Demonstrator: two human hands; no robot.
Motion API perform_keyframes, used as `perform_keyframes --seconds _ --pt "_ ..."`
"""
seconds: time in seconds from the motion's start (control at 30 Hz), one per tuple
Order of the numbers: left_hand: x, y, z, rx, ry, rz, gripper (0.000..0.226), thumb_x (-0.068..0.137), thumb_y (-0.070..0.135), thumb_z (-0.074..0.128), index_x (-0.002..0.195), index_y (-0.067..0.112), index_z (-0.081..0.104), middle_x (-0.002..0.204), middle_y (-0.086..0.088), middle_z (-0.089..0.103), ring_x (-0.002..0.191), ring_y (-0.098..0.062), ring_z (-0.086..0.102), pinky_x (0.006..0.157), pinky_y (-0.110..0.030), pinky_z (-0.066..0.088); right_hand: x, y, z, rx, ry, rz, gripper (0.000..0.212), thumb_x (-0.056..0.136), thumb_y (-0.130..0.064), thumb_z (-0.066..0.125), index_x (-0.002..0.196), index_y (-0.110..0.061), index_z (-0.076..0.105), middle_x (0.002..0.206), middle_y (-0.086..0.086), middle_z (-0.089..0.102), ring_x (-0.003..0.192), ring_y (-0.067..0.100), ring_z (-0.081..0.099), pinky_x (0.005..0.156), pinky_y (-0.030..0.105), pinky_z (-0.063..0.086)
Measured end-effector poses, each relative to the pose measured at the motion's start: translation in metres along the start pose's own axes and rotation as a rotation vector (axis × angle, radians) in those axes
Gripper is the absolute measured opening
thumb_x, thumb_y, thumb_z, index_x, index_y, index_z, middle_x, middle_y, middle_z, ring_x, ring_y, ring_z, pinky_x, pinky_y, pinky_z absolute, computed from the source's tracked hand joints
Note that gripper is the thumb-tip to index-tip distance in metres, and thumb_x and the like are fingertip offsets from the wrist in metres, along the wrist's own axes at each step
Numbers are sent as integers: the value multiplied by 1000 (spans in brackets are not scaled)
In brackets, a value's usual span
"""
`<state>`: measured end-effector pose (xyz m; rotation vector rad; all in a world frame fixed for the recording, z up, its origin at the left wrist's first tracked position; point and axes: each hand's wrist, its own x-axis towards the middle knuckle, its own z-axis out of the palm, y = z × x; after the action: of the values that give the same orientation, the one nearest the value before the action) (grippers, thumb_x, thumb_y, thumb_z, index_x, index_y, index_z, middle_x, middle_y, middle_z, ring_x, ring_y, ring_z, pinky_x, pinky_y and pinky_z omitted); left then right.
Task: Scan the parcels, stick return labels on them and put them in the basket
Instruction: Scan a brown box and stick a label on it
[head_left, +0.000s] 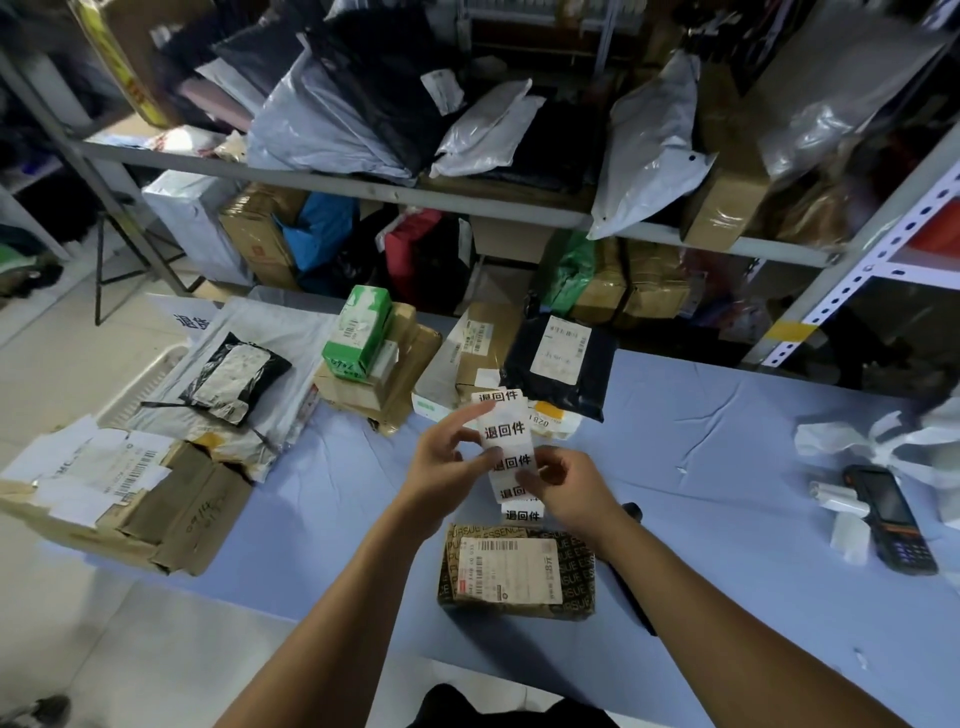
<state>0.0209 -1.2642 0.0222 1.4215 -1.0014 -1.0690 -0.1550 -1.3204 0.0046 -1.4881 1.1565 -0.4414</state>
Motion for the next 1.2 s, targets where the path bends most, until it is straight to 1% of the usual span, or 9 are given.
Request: perform_keyframes --seconds 0.13,0.33,0.43,0.53,0.6,0.77,0.93,1.07,1.2 --pt "1 5 -2 13 -17 -9 55 85 -4 67 130 26 61 99 -3 71 83 -12 64 68 -21 51 -3 -1 0 -11 -37 5 19 91 -28 71 109 -27 69 100 -9 75 93 9 71 90 43 57" --pt "-3 3 -2 165 -99 47 63 84 -5 68 136 29 55 62 20 58 60 0 53 55 -10 42 -9 -19 2 167 29 -97 26 87 -52 66 99 -30 72 98 -3 75 93 19 71 86 43 59" --pt "-6 6 -1 188 -143 81 69 81 -11 67 137 26 52 71 20 61 60 1 56 53 -10 44 -10 -20 2 177 57 -89 21 89 -42 66 100 -25 72 95 -1 75 91 21 72 82 43 61" --pt "-7 10 2 235 -136 141 65 80 -3 73 130 34 54 116 12 62 67 -3 57 59 -16 49 -11 -18 1 115 69 -81 17 93 -32 66 105 -23 73 96 -4 76 93 17 71 85 40 60" --pt "-4 10 3 357 -98 213 53 82 9 77 125 34 59 129 8 55 70 -2 53 61 -13 45 -12 -17 0 130 62 -102 15 93 -29 68 103 -20 74 96 -5 76 93 12 71 86 35 58" --pt "0 10 0 534 -121 257 38 89 29 71 127 34 63 121 5 45 75 -6 55 72 -14 44 -15 -20 -3 295 69 -49 16 88 -32 73 100 -22 76 96 -7 77 93 7 72 82 24 53" --pt "0 11 -2 763 -72 430 37 88 26 72 124 32 67 139 6 40 123 -12 41 99 -23 34 -14 -23 -4 358 23 43 31 79 -45 73 96 -20 78 95 -1 77 88 12 71 78 28 55" --pt "1 13 1 923 -71 497 24 92 35 64 115 32 71 127 13 58 119 -13 42 88 -30 28 -15 -26 -4 354 -7 14 25 86 -40 70 99 -21 78 97 -4 77 88 2 70 72 16 49" --pt "3 16 2 975 -94 522 29 95 38 53 112 26 72 105 12 68 105 -13 50 80 -32 29 -18 -25 -6 336 -86 -18 22 93 -36 66 108 -24 76 104 -4 76 98 4 69 75 11 51"
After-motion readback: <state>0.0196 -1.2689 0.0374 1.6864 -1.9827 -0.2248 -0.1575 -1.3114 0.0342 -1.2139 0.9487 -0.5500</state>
